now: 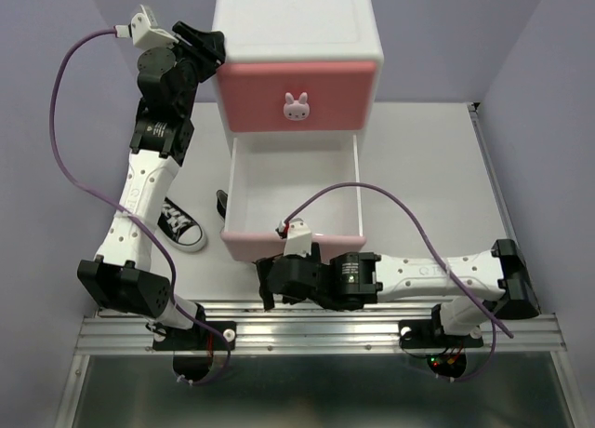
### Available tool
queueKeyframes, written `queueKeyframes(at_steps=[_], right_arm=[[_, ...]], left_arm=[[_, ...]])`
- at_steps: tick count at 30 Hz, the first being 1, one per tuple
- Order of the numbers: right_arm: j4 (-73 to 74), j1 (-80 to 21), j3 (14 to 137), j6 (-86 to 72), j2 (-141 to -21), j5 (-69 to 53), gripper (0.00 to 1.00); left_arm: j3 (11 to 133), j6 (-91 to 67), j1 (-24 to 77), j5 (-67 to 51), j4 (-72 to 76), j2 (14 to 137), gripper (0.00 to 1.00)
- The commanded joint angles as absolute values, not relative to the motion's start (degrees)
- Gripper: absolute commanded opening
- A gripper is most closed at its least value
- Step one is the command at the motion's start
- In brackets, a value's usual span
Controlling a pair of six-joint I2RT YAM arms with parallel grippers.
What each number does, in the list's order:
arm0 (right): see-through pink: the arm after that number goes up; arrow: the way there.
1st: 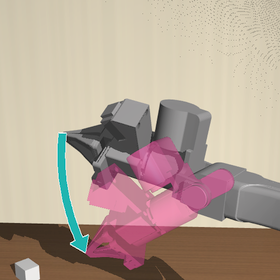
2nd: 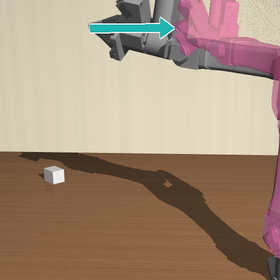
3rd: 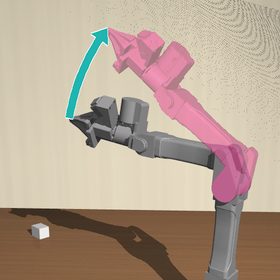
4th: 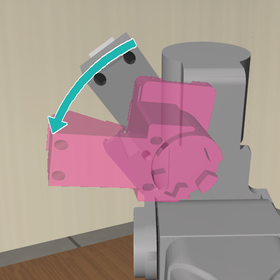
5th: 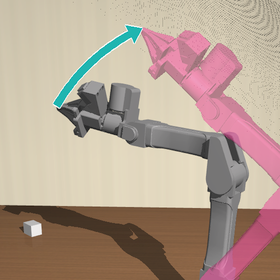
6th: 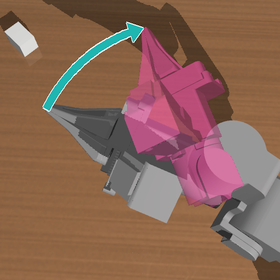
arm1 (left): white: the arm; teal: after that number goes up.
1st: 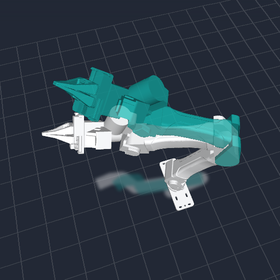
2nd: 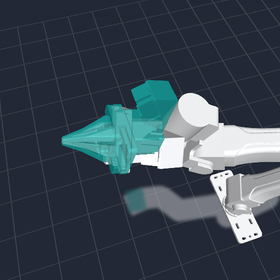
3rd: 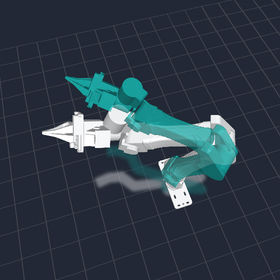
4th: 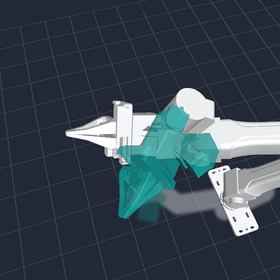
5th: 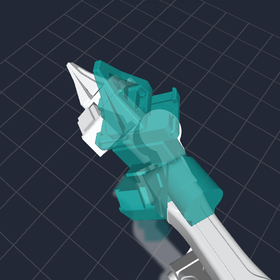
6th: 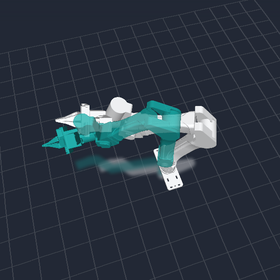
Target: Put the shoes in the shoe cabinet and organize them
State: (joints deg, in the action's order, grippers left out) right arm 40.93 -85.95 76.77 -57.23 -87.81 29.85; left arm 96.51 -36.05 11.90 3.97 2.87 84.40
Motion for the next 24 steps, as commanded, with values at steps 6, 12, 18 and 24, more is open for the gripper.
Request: queueKeyframes(at_steps=[6,12,18,24], right_arm=[[32.70,-86.13,81.47,-44.56,-76.65,29.26,1.00],[37.61,-86.13,87.70,-46.22,-73.92,45.07,1.00],[39.46,-81.65,89.03,-46.06,-70.40,51.07,1.00],[51.05,-78.93,93.25,-54.40,-69.17,56.69,1.00]], left_arm=[[100.80,-31.73,12.75,2.02,-21.09,88.07,0.70],[108.53,-31.20,11.34,2.55,-28.82,85.87,0.99],[108.64,-32.34,8.44,3.87,-34.80,78.94,0.99],[98.90,-38.05,4.93,3.70,-38.59,69.19,0.99]])
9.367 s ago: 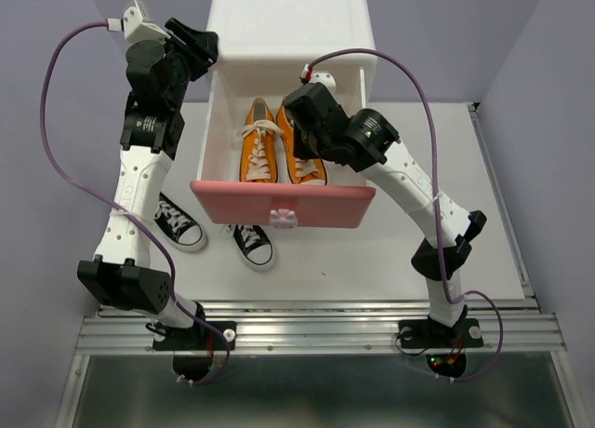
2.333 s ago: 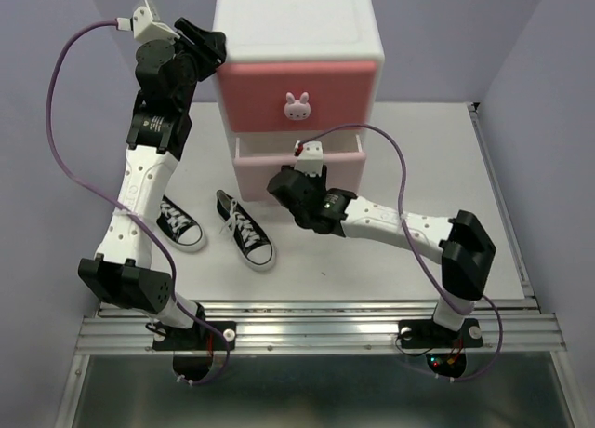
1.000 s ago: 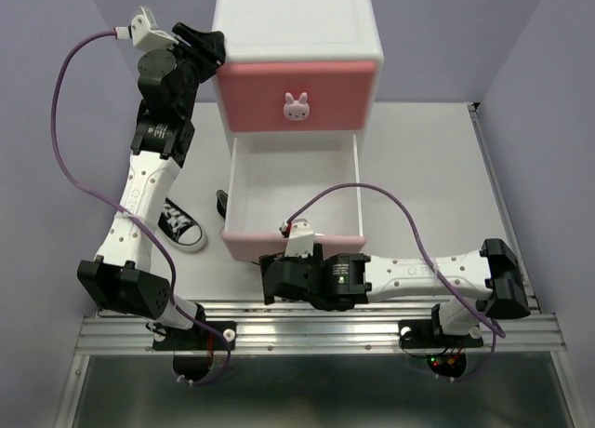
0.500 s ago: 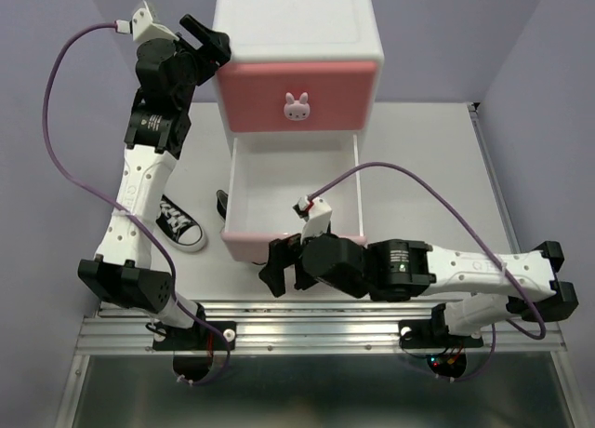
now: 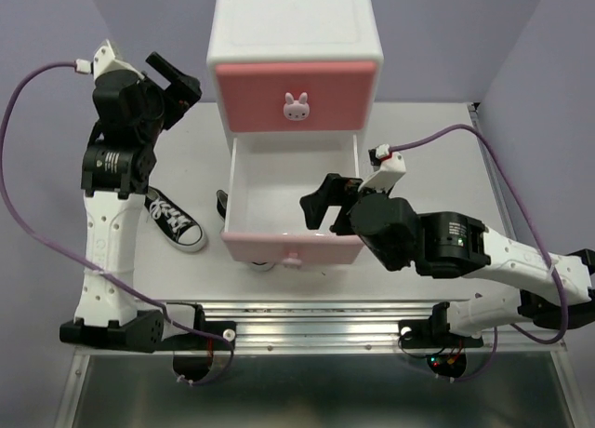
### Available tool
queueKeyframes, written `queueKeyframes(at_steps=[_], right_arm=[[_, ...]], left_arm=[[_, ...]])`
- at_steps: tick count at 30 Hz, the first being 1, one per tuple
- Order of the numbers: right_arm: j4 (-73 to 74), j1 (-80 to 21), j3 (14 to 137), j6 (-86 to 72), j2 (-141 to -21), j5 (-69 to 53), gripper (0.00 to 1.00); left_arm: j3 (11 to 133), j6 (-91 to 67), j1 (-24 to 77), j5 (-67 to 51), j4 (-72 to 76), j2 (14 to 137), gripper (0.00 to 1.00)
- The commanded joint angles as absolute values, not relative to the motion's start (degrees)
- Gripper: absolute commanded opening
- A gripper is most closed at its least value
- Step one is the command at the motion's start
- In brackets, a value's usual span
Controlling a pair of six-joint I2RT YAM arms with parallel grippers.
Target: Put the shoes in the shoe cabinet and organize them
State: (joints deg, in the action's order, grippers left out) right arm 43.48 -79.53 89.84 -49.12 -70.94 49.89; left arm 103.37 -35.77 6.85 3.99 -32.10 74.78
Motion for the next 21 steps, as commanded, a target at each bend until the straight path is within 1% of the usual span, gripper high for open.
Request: queueKeyframes(at_steps=[1,4,9,10,14,19,21], right_arm=[[52.20,-78.93,93.51,-55.19,-68.91,57.12,1.00],[58.78,-76.12,94.57,-61.33,-68.82,57.31,1.00],[64.06,-74.36,97.82,-60.38,-71.44,56.43,1.00],[64.33,-74.36,98.43,-60.29,-71.80,55.90,1.00],[64.69,-71.81,98.17,-61.42,-72.33,51.25,1.00],[65.04,-70.58,97.65,-61.53,-72.33,49.31,1.00],[64.95,-70.05,97.56,-60.91,-72.33,48.17,1.00]], left_arm=[[95.40,-38.49,4.40,3.34,-38.67,67.95,0.99],[89.77,-40.17,3.25,0.46,-43.41,64.61,0.99],[78.15,-42.88,3.08,-3.07,-43.87,62.14,0.98],[75.35,-43.06,2.99,-3.51,-43.34,62.14,0.95],[70.93,-44.03,2.99,-7.73,-42.45,63.89,0.92],[64.44,-44.12,2.99,-7.82,-38.86,64.07,0.91],[63.55,-44.73,2.90,-6.86,-37.88,67.30,0.91]])
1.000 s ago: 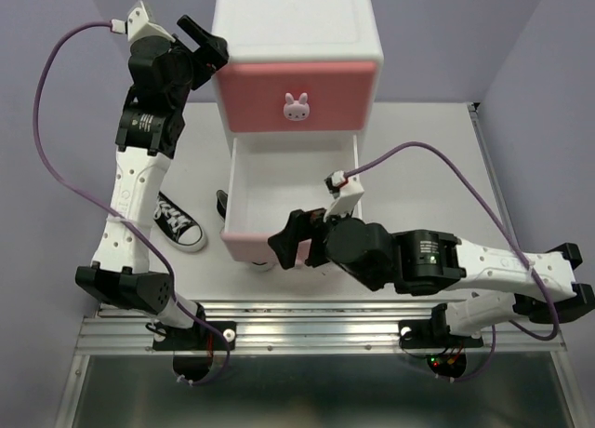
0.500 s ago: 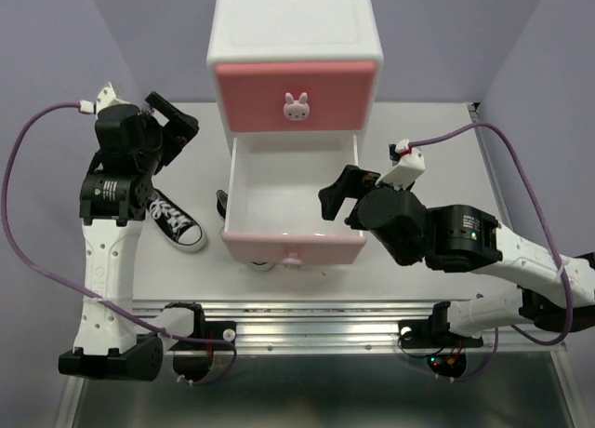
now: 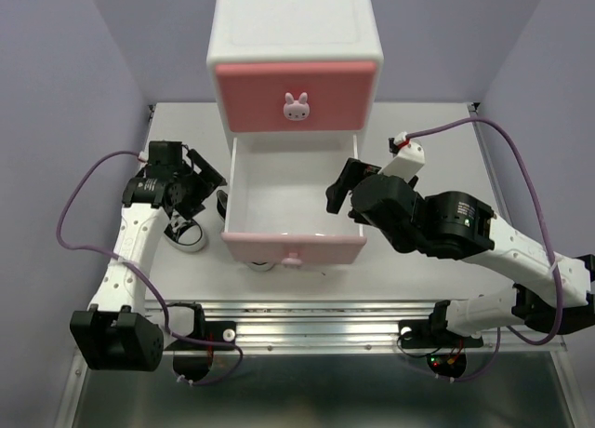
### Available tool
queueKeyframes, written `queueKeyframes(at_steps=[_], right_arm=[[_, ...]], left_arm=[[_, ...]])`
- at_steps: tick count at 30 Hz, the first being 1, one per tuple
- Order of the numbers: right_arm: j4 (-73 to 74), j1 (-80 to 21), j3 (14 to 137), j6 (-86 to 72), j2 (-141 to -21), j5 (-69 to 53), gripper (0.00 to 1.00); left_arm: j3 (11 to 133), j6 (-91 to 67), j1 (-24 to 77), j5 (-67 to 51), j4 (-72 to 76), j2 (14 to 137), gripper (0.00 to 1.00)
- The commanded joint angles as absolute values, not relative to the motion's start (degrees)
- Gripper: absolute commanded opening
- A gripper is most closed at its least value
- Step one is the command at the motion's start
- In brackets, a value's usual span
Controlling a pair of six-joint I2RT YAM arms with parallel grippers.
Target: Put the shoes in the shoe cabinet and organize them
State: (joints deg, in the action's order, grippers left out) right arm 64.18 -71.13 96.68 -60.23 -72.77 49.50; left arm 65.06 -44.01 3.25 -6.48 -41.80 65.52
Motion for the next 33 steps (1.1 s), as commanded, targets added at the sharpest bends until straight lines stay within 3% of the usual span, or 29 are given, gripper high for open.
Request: queueKeyframes(at_steps=[1,16,33], right_arm=[[65.04,-70.05,97.47,-60.82,-72.33,47.73,1.00],[69.34,-70.05,98.26,-64.34,-72.68,45.27,1.00],[71.02,-69.52,95.45,-65.39,-73.65,43.86,1.00]], left_arm=[[63.46,-44.56,2.99,-6.59,-37.53,68.37,0.90],[62.57,-48.51,1.41,1.57,-30.59,80.75,0.89],[60.30,-48.16,3.69,-1.85,-24.43,89.12,0.88]])
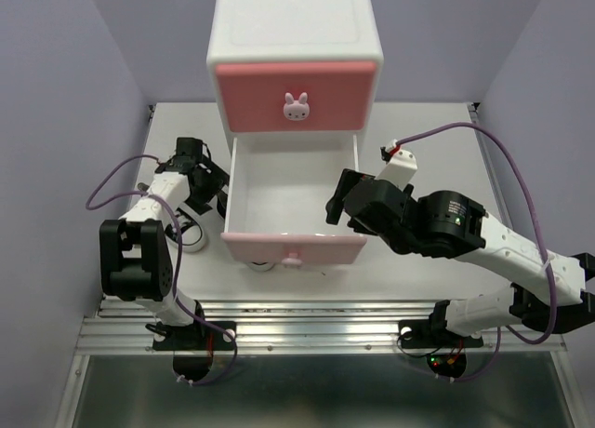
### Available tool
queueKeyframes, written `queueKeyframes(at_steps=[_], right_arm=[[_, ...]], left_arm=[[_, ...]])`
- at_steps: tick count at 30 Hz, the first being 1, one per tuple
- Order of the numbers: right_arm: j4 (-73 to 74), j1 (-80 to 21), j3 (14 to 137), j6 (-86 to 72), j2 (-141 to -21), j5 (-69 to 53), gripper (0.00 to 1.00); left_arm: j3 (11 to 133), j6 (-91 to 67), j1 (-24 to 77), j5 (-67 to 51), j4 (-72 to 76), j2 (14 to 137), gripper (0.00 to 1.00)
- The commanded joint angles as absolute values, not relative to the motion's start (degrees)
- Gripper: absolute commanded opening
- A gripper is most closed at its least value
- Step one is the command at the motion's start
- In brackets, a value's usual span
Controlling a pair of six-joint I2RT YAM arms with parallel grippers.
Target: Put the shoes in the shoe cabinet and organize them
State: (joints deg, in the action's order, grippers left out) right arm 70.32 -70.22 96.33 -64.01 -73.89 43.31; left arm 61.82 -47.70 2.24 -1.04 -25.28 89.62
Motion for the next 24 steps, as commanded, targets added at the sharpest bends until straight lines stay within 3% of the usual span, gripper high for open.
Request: queueKeyframes(at_steps=[1,8,15,18,19,24], right_arm=[[71.02,-69.52,95.36,-65.48,-73.65,43.86,1.00],[71.10,-69.52,94.48,-66.18,-73.56,44.21,1.00],[71.45,-69.52,94.13,-66.88,-73.21,44.12,1.00],[72.07,-69.52,94.31,-66.80,-73.13,44.21,1.00],[72.24,-69.52,94.39,-66.80,-73.13,44.30,1.00],[73.04,-69.52,94.57,-67.50,-72.42,45.35,1.00]], left_arm=[[59.68,-48.43,4.39,-1.85,-24.61,89.03,0.88],[55.46,-51.06,5.01,-1.49,-24.35,87.36,0.81],[57.92,-49.13,5.19,-0.62,-24.79,92.02,0.50],[60.02,-47.29,5.19,1.30,-25.22,93.69,0.28],[61.16,-46.24,5.19,1.49,-25.57,94.21,0.02],[64.68,-41.41,4.66,7.37,-29.53,92.82,0.00]])
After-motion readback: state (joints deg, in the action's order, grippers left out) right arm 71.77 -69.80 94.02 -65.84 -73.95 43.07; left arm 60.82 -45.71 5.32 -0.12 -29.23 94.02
